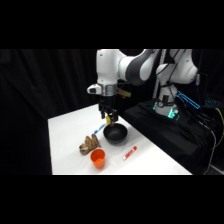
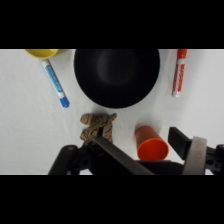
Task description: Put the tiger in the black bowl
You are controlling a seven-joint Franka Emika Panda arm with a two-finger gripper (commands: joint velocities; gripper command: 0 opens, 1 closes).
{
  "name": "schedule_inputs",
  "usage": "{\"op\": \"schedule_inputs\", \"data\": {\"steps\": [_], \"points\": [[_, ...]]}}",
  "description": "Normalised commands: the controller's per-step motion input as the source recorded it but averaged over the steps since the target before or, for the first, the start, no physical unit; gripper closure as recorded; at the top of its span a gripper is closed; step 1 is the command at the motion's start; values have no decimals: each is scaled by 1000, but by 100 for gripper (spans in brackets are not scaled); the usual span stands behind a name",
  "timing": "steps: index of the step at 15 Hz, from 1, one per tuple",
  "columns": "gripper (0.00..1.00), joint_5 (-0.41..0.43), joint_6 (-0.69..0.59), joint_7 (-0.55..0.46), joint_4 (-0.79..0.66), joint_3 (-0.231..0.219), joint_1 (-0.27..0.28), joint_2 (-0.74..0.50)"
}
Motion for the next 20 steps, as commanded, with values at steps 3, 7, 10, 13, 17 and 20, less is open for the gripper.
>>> {"op": "schedule_inputs", "data": {"steps": [3, 7, 10, 13, 17, 20], "points": [[0, 13, 26, 18, 86, 37, -37, 71], [0, -2, 90, 72, 406, 31, -37, 320], [0, -120, 104, 174, 573, -13, -28, 490], [0, -232, 111, 244, 498, -85, -6, 527], [0, -151, 127, 217, 382, -75, 14, 483], [0, -26, 157, 228, 300, -12, 59, 371]]}}
